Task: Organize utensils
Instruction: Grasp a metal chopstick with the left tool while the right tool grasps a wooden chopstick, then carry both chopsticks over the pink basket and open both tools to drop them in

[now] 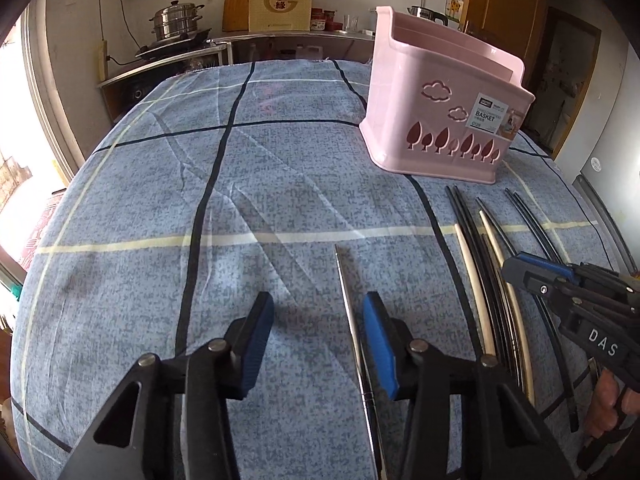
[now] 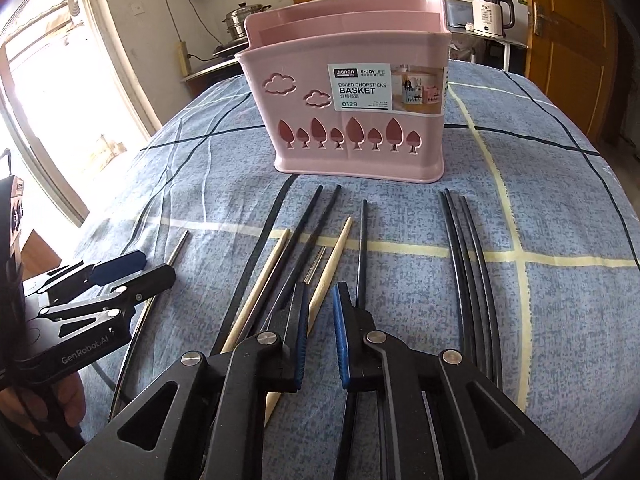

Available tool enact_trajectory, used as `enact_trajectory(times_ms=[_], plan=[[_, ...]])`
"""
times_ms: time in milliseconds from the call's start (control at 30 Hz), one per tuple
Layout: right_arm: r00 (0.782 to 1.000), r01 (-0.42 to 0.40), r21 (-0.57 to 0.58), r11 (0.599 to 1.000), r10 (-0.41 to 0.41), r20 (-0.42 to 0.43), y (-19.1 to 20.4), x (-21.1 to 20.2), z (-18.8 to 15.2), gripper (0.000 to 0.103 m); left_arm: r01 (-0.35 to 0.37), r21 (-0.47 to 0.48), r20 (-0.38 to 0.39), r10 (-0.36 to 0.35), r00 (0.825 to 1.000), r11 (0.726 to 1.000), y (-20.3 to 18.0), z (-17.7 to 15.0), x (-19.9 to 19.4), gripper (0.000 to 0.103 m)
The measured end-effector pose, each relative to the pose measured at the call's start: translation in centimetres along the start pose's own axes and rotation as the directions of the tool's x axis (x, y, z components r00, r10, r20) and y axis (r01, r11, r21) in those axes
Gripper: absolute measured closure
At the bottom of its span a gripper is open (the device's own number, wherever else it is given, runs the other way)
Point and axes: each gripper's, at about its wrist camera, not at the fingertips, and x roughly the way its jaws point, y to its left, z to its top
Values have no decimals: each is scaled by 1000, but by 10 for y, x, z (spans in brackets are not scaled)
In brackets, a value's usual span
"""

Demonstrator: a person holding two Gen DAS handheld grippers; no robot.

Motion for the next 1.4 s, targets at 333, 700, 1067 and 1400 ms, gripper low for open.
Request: enact_trajectory(times_ms=[333,700,1067,1400], plan=[[998,50,3,999,-50,-29,0,13,16,90,-23,69,7,23,1000,997,-11,12,6,71],[997,56,-3,998,-56,-56,-7,22,33,97,27,65,-16,-27,1000,998,-17,21,7,98],[998,-40,10,999,40,42,-11,-22,38,97,148,36,25,-149,989,988,-8,37,-22,98],[981,-92,-33,995,97,170,-1,-75,52,97,200,70,135,-208,969,977,-9,62,-80,98]])
